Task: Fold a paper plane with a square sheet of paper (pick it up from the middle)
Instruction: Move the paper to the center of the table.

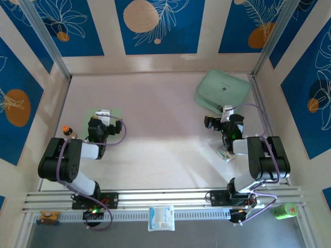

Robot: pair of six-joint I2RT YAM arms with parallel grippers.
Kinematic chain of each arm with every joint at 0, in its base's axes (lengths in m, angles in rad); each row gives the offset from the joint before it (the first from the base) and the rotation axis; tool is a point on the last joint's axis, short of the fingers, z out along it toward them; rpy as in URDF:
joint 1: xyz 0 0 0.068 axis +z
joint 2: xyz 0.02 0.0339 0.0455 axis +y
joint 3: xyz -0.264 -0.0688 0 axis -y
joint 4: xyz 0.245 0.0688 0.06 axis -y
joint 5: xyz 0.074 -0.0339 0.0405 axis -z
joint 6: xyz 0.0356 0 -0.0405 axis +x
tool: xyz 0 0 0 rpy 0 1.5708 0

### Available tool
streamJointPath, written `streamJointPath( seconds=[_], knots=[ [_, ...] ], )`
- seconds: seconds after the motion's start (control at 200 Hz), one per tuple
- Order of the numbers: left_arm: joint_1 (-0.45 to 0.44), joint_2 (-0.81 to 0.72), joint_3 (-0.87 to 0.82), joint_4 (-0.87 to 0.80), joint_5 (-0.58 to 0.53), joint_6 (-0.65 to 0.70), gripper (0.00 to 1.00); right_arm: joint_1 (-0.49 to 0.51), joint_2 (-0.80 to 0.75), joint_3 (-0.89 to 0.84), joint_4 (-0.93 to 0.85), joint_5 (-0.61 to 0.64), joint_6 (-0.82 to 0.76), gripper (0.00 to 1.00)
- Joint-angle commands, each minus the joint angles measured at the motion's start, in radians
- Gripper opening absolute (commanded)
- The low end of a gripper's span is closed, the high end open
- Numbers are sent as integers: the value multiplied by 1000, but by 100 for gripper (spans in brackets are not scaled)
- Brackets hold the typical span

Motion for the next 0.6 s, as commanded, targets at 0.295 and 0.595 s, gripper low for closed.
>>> streamJointPath(
  seconds=[0.295,0.595],
  knots=[
    [8,1,10,14,-2,-4,100,-6,-5,22,5,-24,-8,99],
    [8,4,12,13,1,-4,100,-20,-2,23,1,-49,0,99]
  ],
)
